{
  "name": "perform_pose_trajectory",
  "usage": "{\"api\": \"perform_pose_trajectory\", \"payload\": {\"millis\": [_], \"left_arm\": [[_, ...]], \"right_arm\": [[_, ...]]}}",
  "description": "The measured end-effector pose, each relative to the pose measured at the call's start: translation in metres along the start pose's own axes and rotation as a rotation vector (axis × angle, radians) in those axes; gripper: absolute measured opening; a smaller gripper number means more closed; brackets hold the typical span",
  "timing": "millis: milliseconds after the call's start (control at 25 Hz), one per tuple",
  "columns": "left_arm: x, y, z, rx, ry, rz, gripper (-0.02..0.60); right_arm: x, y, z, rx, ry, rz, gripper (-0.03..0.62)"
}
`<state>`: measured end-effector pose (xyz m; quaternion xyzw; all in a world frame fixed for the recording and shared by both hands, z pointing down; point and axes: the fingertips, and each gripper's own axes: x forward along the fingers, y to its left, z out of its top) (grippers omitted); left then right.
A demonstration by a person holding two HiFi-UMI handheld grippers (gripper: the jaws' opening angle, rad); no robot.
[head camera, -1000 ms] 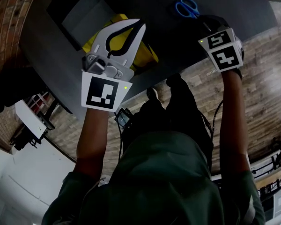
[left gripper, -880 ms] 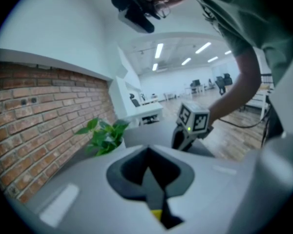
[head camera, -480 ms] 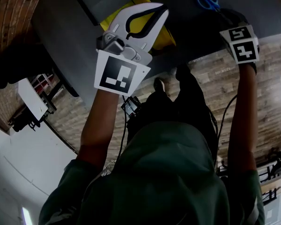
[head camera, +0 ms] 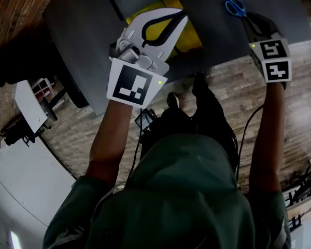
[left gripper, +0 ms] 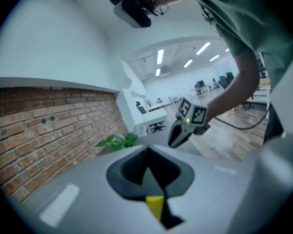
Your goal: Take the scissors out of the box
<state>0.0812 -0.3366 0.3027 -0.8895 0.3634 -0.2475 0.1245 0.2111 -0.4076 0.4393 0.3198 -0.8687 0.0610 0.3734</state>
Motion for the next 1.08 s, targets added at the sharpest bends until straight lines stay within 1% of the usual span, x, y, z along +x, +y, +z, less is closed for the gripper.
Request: {"api": "perform_pose_trajectory", "payload": {"millis": [80,240,400,520,640,800,880,1080], "left_arm": [[-0.016,0.001,0.008,0.011,-0.012,0.016,0.0],[-0.055,0.003,0.019,0.031,-0.032,0.057,0.0],[-0.108,0.0,0.021,0.035,-0.04,0.09,0.0],[-0.147,-0.002,0.033,0.04,-0.053,0.125,0.0],[-0.192,0.0,0.037,0.04,-0.067,0.163,0.0],[-0.247,-0.002,0.044,0.053,-0.091,0.229,0.0],[-0.279,-0.003,0.035,0.062,-0.098,0.255,0.0],[-0.379,-0.01,-0.029,0.064,-0.072,0.267,0.0]], "right_arm": [[-0.02,0.008,0.025,-0.021,-0.064,-0.012,0.008],[-0.06,0.033,0.075,-0.076,-0.17,-0.049,0.008],[-0.096,0.077,0.119,-0.124,-0.248,-0.065,0.008],[-0.129,0.106,0.15,-0.17,-0.296,-0.073,0.007],[-0.153,0.144,0.176,-0.205,-0.327,-0.071,0.007],[-0.182,0.188,0.196,-0.252,-0.36,-0.064,0.006],[-0.185,0.219,0.203,-0.273,-0.368,-0.06,0.006],[-0.163,0.331,0.209,-0.292,-0.348,-0.035,0.006]]}}
